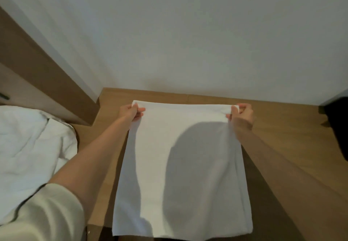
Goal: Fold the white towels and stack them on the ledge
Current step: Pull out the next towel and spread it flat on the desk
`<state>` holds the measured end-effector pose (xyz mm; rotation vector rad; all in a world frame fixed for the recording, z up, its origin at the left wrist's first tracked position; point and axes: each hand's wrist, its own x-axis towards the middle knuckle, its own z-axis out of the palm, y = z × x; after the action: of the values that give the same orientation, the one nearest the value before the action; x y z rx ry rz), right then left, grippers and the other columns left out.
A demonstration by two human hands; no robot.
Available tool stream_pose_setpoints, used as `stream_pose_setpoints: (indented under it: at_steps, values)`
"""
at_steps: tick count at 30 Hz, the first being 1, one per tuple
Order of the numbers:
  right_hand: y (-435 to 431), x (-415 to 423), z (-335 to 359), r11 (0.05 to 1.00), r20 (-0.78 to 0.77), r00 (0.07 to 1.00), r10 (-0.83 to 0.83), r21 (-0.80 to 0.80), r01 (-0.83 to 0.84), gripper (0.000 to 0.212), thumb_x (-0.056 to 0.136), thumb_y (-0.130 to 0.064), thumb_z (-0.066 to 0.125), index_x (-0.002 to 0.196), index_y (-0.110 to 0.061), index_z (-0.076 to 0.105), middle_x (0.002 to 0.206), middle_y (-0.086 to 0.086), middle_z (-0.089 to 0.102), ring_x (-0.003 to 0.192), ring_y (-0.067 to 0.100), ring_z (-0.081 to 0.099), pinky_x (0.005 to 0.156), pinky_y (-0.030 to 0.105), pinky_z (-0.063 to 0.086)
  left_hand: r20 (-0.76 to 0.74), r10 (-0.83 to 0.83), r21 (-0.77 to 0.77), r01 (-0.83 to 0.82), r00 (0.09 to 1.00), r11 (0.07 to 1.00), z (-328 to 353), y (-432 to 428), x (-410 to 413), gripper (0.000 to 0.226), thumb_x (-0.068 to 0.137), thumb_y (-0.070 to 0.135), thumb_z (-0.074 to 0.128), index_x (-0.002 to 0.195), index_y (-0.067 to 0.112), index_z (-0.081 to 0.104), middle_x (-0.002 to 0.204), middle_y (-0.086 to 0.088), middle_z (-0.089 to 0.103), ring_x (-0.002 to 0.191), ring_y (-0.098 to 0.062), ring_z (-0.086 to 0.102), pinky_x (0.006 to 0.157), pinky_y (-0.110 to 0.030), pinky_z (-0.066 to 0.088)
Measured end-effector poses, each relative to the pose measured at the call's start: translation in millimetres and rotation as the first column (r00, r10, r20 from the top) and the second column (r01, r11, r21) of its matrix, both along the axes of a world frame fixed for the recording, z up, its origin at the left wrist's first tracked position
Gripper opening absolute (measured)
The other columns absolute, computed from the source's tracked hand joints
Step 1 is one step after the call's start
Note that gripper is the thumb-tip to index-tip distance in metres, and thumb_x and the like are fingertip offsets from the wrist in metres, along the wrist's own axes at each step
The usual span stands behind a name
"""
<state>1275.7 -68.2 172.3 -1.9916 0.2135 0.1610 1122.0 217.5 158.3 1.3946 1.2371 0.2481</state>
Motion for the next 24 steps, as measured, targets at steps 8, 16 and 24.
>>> stream_pose_setpoints:
  at_steps: [8, 16, 24]
  values:
    - [6, 26, -19, 0.978, -0.062, 0.993, 0.101, -0.178, -0.111, 0.043, 0.088, -0.002, 0.049, 0.131, -0.005, 0.047, 0.127, 0.016, 0.056, 0.117, 0.033, 0.052, 0.101, 0.043, 0.041, -0.107, 0.080, 0.130, -0.065, 0.991, 0.989, -10, -5, 29, 0.027, 0.093, 0.007, 0.051, 0.118, 0.001, 0.058, 0.112, -0.017, 0.063, 0.103, -0.027, 0.062, 0.085, -0.029, 0.046]
    - [-11, 1, -5, 0.960, 0.158, 0.956, 0.247, -0.175, -0.219, 0.043, 0.087, 0.008, 0.049, 0.128, -0.003, 0.051, 0.130, 0.018, 0.045, 0.103, 0.026, 0.056, 0.085, 0.019, 0.041, -0.157, -0.401, 0.521, 0.421, 0.902, 0.742, 12, -76, 15, 0.044, 0.096, 0.005, 0.048, 0.139, 0.004, 0.043, 0.146, -0.013, 0.040, 0.137, -0.026, 0.034, 0.111, -0.027, 0.021]
    - [-62, -46, -3, 0.933, -0.042, 0.948, 0.316, -0.169, -0.319, 0.012, 0.092, -0.004, 0.050, 0.102, -0.010, 0.053, 0.097, 0.011, 0.061, 0.076, 0.015, 0.053, 0.060, 0.022, 0.044, -0.436, -0.654, 0.437, 0.781, 0.618, 0.447, 0, -173, -7, 0.051, 0.100, 0.038, 0.038, 0.149, 0.034, 0.024, 0.161, 0.002, 0.004, 0.148, -0.023, -0.001, 0.116, -0.051, 0.002]
